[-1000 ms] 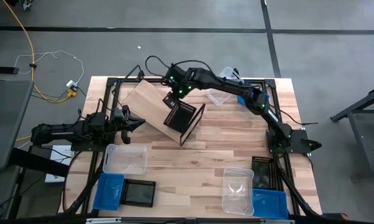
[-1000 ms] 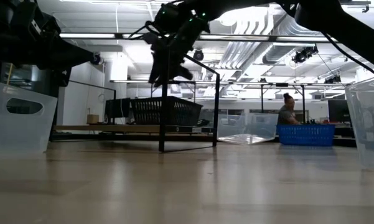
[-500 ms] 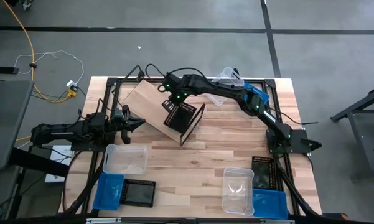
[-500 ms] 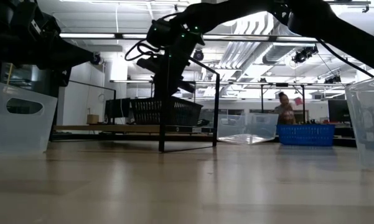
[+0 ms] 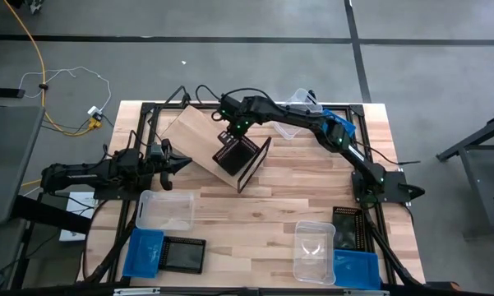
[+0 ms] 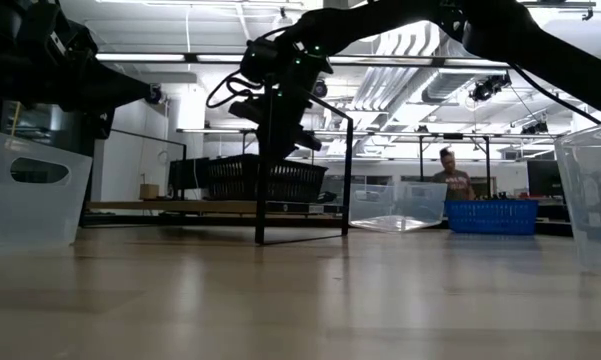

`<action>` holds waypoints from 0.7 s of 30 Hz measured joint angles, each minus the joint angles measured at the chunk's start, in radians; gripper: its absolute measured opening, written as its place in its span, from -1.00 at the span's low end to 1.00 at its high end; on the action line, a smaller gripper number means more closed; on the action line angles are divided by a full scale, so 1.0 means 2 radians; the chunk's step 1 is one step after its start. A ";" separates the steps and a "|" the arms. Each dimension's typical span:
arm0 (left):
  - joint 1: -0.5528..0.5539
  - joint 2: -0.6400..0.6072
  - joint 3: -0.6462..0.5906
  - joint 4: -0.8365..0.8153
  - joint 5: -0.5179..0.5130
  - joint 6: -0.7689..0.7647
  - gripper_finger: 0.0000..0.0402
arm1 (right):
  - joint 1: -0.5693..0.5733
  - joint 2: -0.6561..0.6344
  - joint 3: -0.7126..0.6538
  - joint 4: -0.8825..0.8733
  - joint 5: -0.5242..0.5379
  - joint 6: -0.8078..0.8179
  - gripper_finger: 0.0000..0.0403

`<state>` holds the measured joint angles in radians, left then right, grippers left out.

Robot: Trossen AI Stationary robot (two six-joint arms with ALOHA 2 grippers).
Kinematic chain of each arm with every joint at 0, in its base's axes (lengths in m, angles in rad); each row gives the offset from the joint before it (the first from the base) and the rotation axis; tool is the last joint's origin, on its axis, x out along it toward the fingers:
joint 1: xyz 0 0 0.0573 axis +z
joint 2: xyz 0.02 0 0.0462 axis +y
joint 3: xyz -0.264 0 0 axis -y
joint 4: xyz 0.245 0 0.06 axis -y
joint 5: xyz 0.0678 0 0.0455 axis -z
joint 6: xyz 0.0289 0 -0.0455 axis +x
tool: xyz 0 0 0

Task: Stack baskets on shelf by color
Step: Put the top black bin on the shelf

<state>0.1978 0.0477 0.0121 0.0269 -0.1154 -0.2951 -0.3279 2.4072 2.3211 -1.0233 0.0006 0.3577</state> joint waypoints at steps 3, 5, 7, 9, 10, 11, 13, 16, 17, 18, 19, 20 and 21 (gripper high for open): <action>0.000 0.000 0.000 0.000 0.000 0.000 -1.00 | -0.002 -0.004 0.000 0.010 0.001 -0.010 -1.00; 0.000 0.000 0.000 0.000 0.000 0.000 -1.00 | -0.005 -0.009 0.000 0.010 -0.006 -0.019 -1.00; 0.000 0.000 0.000 0.000 0.000 0.000 -1.00 | -0.005 -0.010 0.000 0.022 -0.032 -0.036 -1.00; 0.000 0.000 0.000 0.000 0.000 0.000 -1.00 | -0.006 -0.011 0.000 0.027 -0.068 -0.052 -1.00; 0.000 0.000 0.000 0.000 0.000 0.000 -1.00 | -0.005 -0.011 0.000 0.035 -0.083 -0.057 -1.00; 0.000 0.000 0.000 0.000 0.000 0.000 -1.00 | -0.003 -0.012 0.000 0.044 -0.093 -0.061 -1.00; 0.000 0.000 0.000 0.000 0.000 0.000 -1.00 | 0.003 -0.013 0.000 0.046 -0.097 -0.061 -1.00; 0.000 0.000 0.000 0.000 0.000 0.000 -1.00 | 0.014 -0.013 0.000 0.054 -0.093 -0.056 -1.00; 0.000 0.000 0.000 0.000 0.000 0.000 -1.00 | 0.018 -0.013 0.000 0.059 -0.093 -0.056 -1.00; 0.000 0.000 0.000 0.000 0.000 0.000 -1.00 | 0.022 -0.013 0.000 0.065 -0.092 -0.056 -1.00; 0.000 0.000 0.000 0.000 0.000 0.000 -1.00 | 0.027 -0.013 0.000 0.069 -0.087 -0.054 -1.00; 0.000 0.000 0.000 0.000 0.000 0.000 -1.00 | 0.031 -0.013 0.000 0.073 -0.083 -0.048 -1.00; 0.000 0.000 0.000 0.000 0.000 0.000 -1.00 | 0.035 -0.013 0.000 0.077 -0.081 -0.039 -1.00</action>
<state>0.1978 0.0475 0.0120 0.0269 -0.1154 -0.2951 -0.2584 2.3814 2.3215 -0.8693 -0.1616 0.2792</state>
